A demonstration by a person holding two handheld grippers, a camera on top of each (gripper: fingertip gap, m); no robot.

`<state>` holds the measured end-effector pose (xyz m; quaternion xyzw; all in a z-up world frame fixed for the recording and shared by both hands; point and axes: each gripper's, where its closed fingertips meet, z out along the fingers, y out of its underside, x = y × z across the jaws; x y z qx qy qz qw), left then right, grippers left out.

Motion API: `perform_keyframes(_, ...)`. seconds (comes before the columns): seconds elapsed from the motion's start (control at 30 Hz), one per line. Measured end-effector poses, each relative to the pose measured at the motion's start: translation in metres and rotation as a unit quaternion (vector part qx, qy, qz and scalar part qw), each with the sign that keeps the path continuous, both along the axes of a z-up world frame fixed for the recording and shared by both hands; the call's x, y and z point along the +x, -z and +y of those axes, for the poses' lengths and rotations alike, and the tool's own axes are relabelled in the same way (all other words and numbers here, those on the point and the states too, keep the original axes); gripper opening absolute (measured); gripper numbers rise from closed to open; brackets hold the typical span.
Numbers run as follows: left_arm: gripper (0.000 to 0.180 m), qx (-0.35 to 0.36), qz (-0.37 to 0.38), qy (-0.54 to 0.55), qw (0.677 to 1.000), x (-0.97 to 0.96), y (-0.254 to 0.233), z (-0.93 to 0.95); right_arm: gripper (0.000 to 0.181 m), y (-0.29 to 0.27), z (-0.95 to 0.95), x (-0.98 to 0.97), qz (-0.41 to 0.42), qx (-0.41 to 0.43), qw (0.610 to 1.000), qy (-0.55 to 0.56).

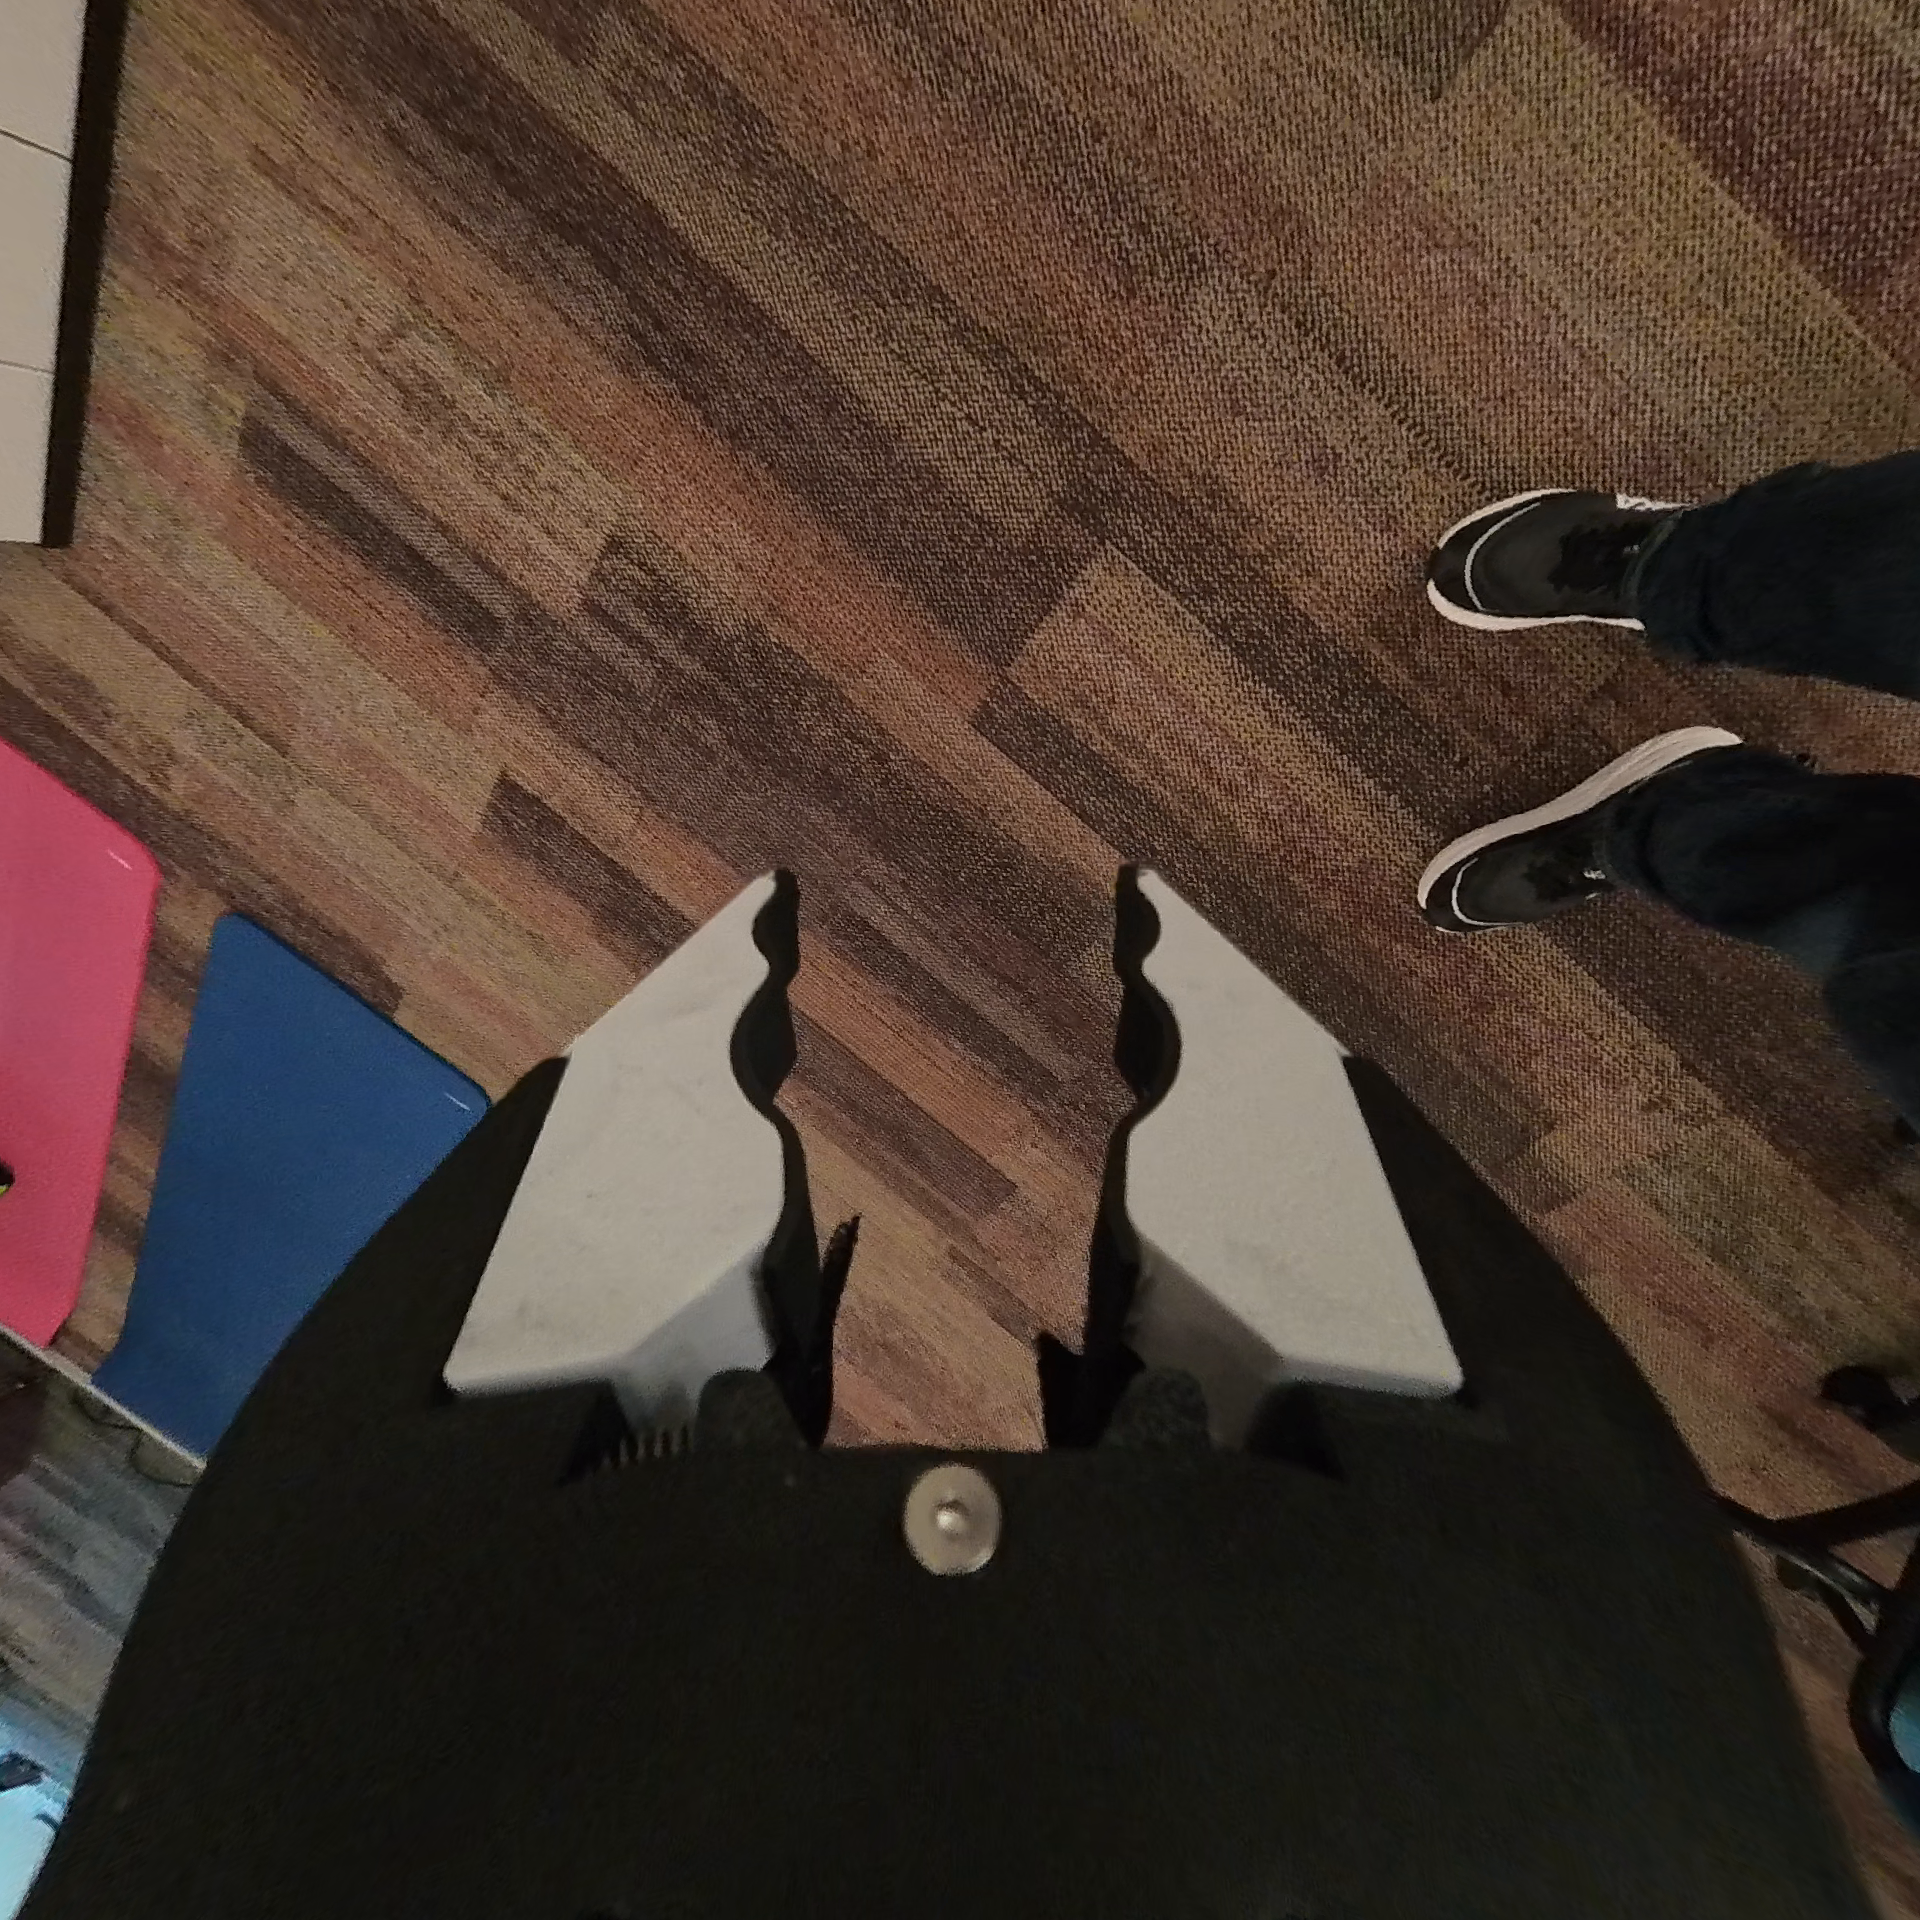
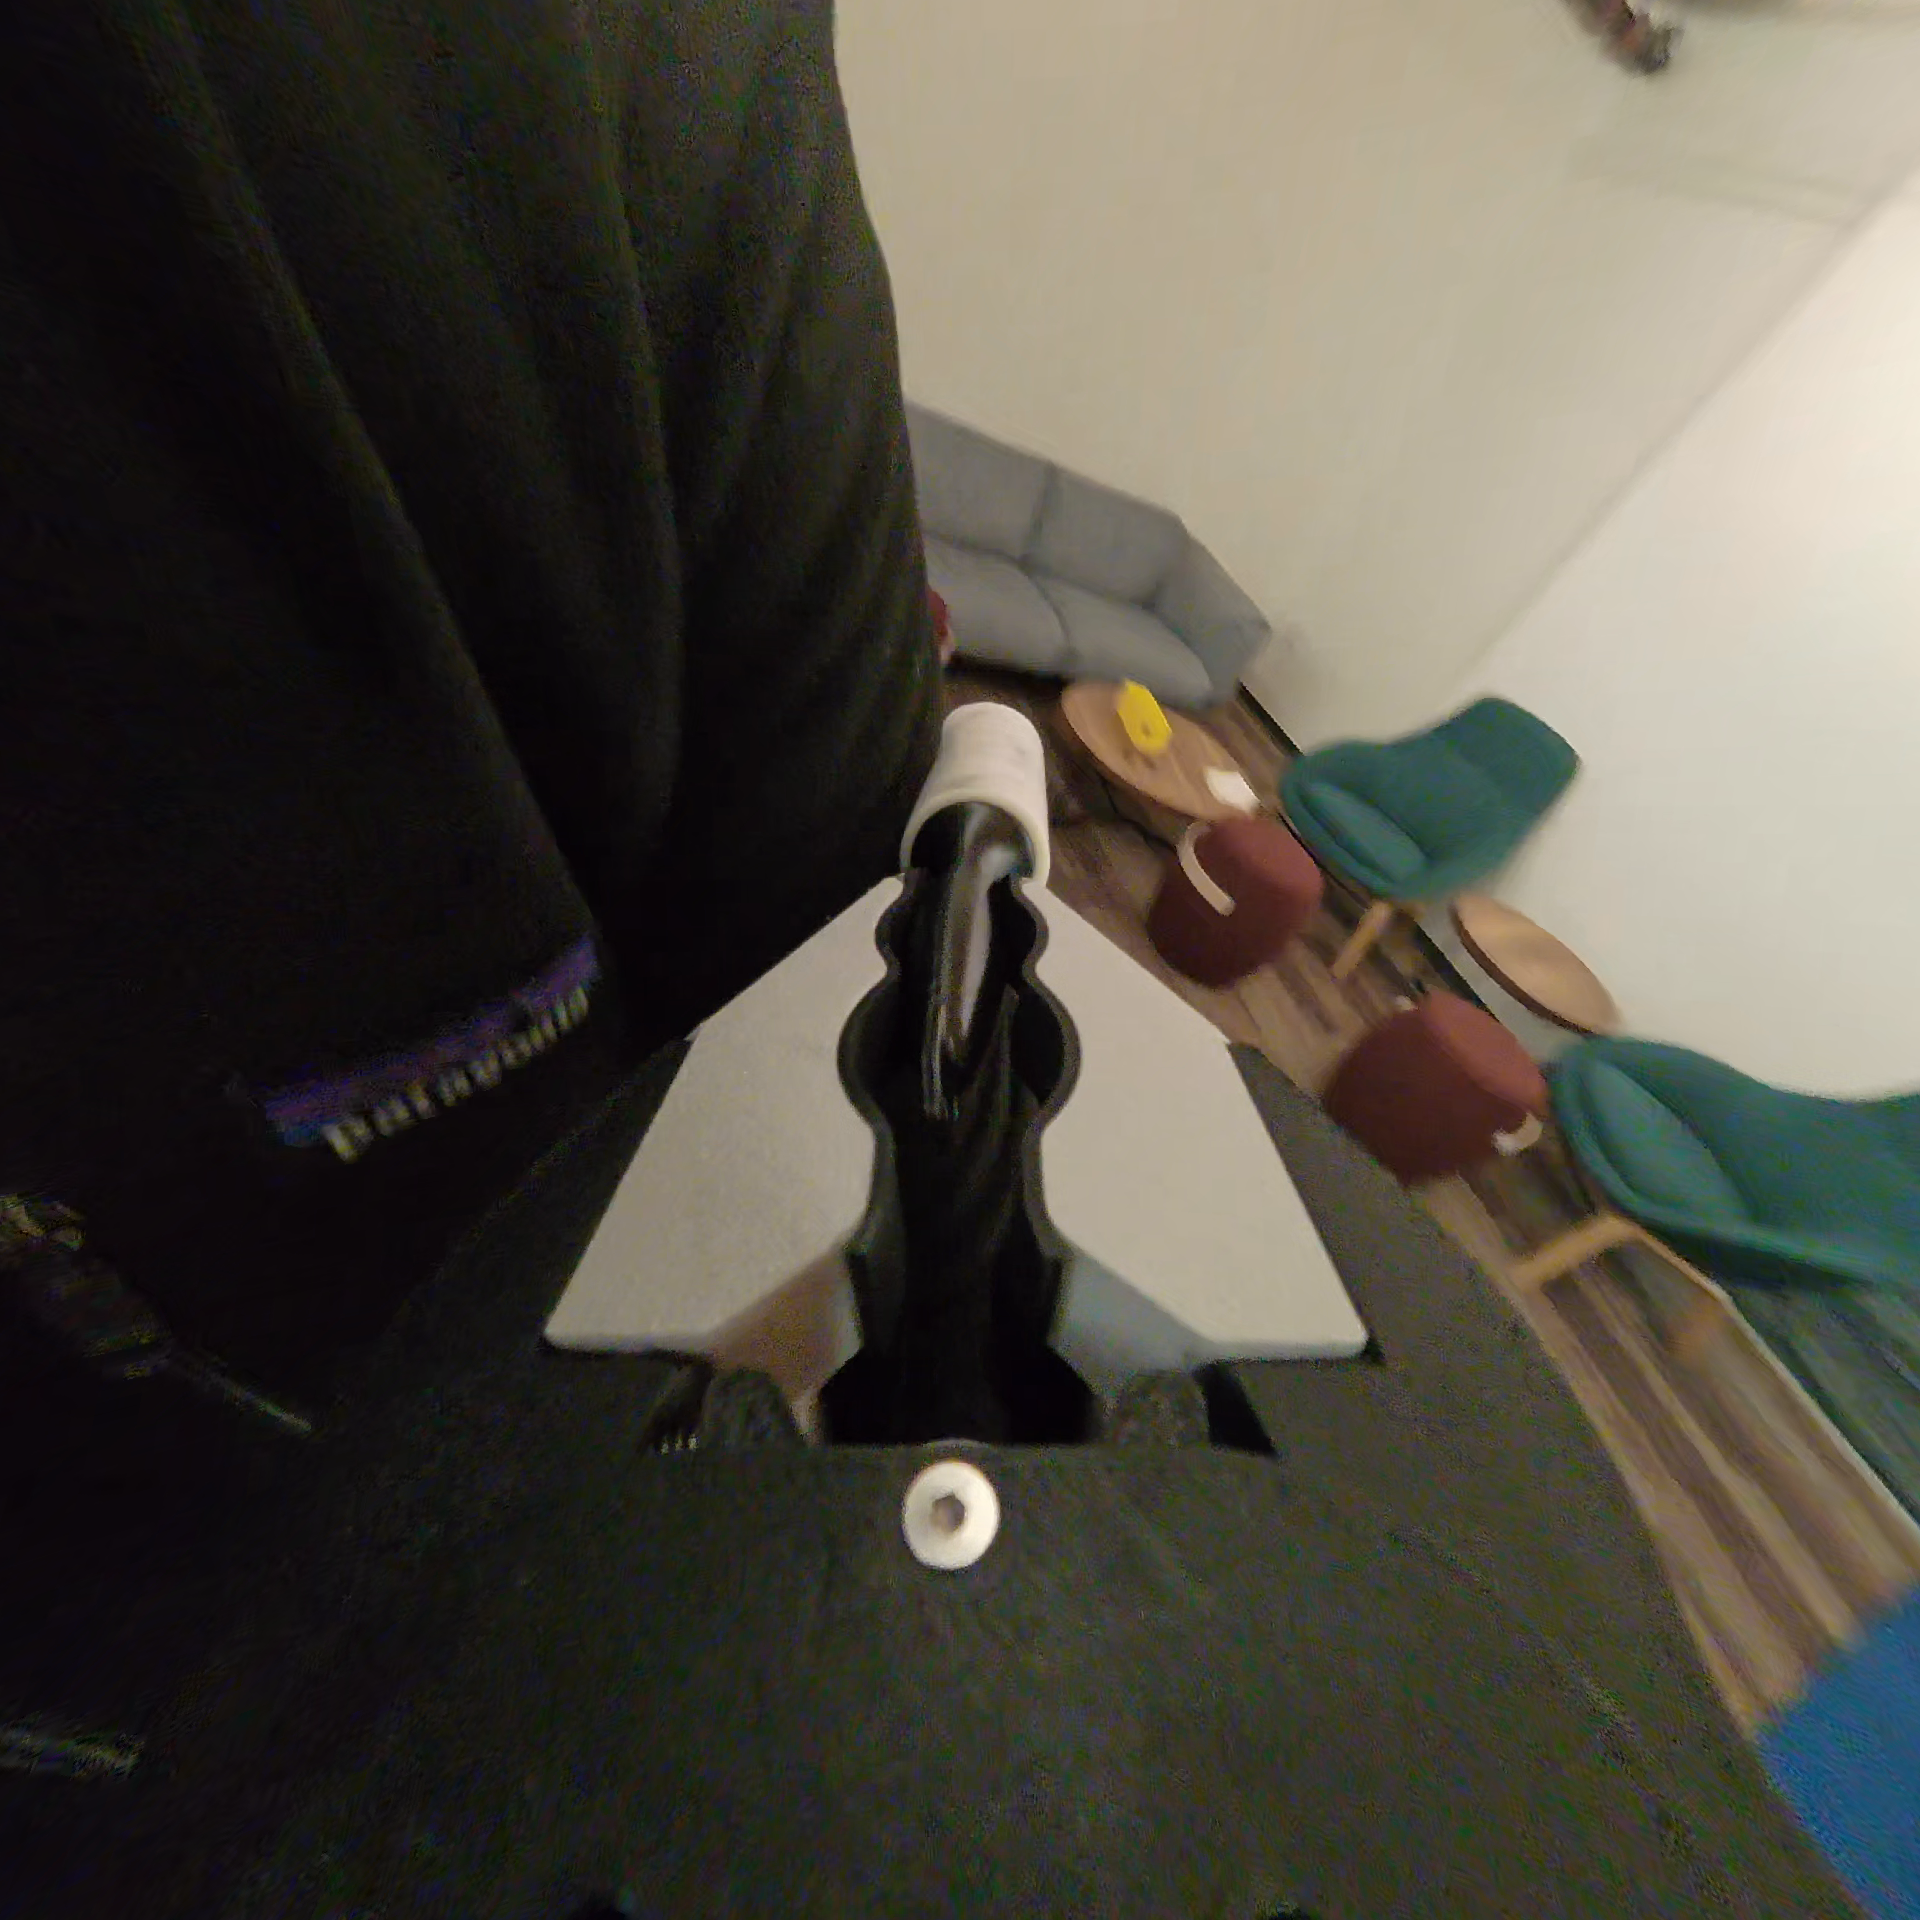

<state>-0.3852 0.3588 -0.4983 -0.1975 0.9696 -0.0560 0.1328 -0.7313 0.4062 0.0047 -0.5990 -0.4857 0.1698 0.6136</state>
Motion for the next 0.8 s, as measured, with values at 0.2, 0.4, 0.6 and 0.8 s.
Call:
perform_keyframes(0.2,0.059,-0.01,0.005,0.006,1.0,-0.02,0.007,0.005,0.013,-0.056,-0.009,-0.031,0.068,0.018,0.993,-0.091)
perform_keyframes(0.4,0.059,-0.018,0.01,-0.004,1.0,-0.027,0.01,0.013,0.012,-0.006,0.024,-0.018,0.021,-0.029,0.996,-0.079)
perform_keyframes(0.6,0.059,-0.019,0.023,-0.004,1.0,-0.029,0.02,0.011,0.013,-0.065,-0.002,-0.028,0.118,-0.003,0.983,-0.143)
perform_keyframes(0.8,0.059,-0.025,0.023,0.018,0.999,-0.028,0.02,-0.01,0.014,-0.064,-0.004,-0.021,0.064,0.022,0.99,-0.121)
